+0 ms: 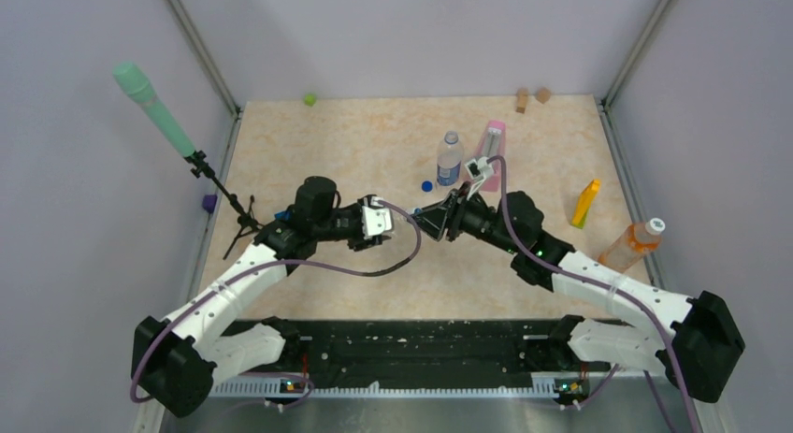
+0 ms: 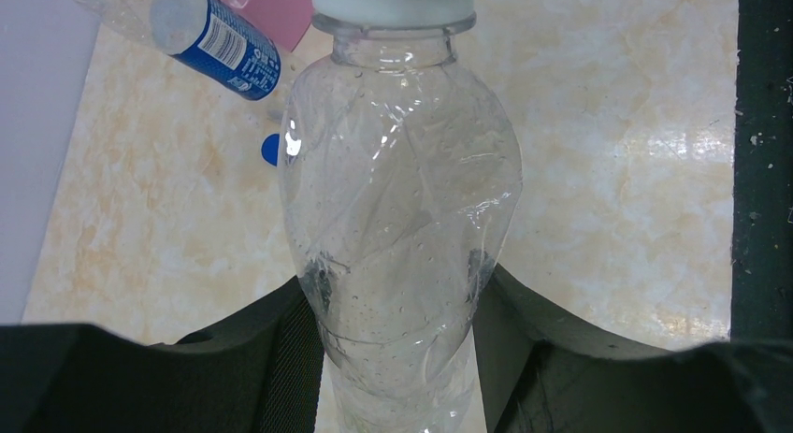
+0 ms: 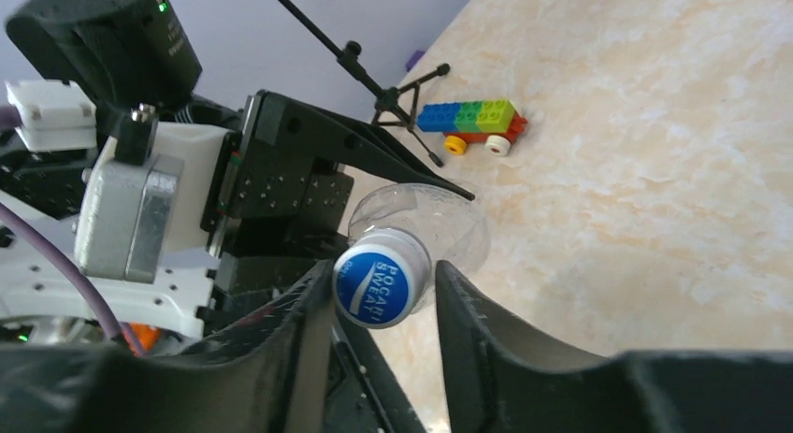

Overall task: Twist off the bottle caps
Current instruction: Unscrew the bottle cap from the plastic bottle.

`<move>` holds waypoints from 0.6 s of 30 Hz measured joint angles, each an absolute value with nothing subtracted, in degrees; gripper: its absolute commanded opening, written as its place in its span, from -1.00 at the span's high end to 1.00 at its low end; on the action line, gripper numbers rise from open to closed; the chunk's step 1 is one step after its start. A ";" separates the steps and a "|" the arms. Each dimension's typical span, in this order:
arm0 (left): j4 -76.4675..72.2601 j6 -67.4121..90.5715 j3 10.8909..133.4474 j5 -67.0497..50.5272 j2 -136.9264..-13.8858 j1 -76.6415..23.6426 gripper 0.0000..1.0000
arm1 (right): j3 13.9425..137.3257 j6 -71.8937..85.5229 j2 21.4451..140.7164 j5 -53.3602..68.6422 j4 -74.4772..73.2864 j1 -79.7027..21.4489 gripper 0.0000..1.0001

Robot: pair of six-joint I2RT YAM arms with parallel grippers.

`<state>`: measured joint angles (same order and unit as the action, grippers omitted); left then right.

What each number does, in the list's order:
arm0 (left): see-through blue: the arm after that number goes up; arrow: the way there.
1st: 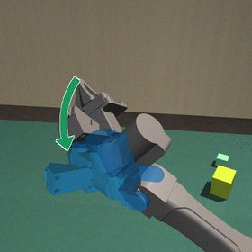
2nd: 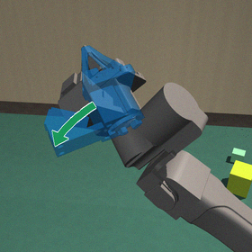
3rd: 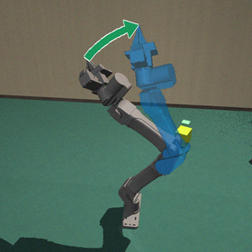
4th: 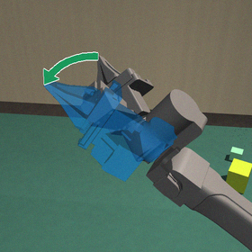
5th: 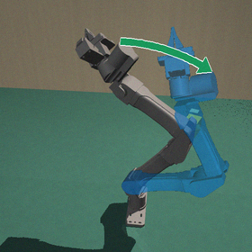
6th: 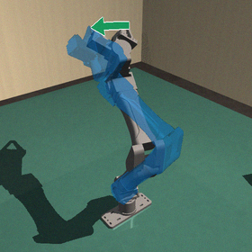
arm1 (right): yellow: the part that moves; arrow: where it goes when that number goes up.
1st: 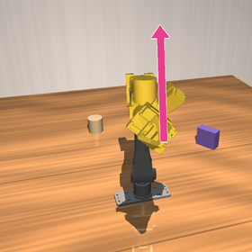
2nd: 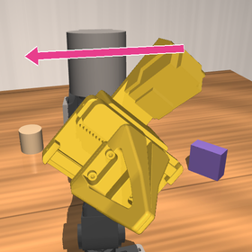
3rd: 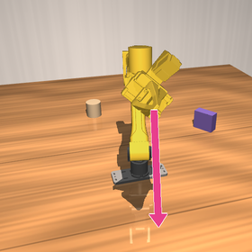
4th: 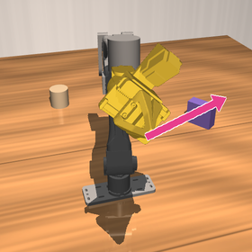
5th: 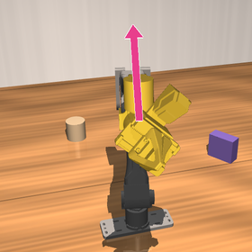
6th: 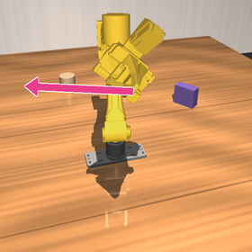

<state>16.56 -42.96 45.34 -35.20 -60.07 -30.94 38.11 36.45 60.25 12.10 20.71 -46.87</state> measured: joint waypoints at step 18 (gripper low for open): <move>16.69 -42.94 45.30 -34.85 -60.27 -31.07 1.00 | 39.35 19.14 58.46 11.62 13.63 -47.24 0.01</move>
<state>16.69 -42.94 45.30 -34.85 -60.27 -31.07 39.35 19.14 58.46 11.62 13.63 -47.24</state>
